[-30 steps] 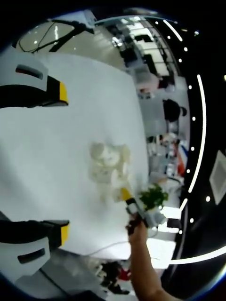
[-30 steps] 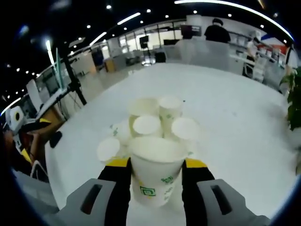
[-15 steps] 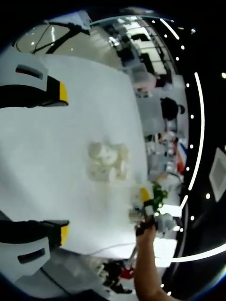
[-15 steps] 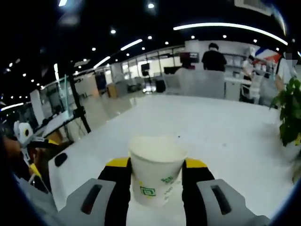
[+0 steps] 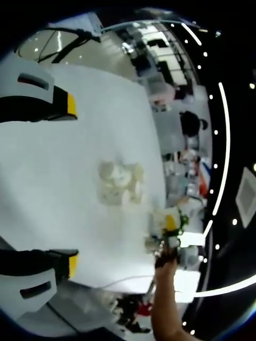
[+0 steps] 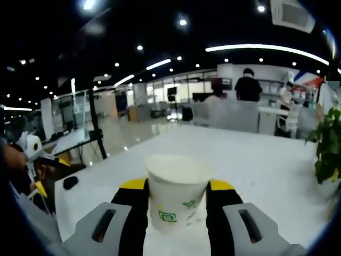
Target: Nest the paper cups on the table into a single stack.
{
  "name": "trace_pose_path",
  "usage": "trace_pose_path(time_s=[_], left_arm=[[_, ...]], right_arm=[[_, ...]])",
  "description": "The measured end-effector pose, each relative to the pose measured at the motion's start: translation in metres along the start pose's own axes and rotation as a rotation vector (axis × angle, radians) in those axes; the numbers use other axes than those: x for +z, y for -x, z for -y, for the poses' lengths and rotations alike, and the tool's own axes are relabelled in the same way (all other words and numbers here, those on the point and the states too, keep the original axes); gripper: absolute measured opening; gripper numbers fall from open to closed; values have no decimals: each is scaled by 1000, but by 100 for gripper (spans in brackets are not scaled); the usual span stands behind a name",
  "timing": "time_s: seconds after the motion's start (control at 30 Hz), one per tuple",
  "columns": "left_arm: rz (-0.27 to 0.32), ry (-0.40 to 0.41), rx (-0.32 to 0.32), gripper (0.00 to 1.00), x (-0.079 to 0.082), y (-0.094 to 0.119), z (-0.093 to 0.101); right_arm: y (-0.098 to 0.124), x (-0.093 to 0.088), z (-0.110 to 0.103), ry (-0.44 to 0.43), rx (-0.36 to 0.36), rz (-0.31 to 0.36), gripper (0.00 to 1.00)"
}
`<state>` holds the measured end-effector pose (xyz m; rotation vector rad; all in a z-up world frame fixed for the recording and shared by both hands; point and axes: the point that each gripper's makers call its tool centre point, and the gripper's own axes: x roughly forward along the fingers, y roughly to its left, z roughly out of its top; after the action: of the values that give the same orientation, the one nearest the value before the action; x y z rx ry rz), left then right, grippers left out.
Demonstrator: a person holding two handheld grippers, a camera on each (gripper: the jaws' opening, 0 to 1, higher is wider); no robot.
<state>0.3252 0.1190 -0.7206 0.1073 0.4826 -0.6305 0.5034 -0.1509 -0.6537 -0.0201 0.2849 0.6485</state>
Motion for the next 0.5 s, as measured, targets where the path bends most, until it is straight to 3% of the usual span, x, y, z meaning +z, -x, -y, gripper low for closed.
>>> trace_pose_path(time_s=[0.5], left_arm=[[7, -9, -7, 100, 4, 0, 5]], right_arm=[[8, 7, -17, 52, 64, 48, 39]])
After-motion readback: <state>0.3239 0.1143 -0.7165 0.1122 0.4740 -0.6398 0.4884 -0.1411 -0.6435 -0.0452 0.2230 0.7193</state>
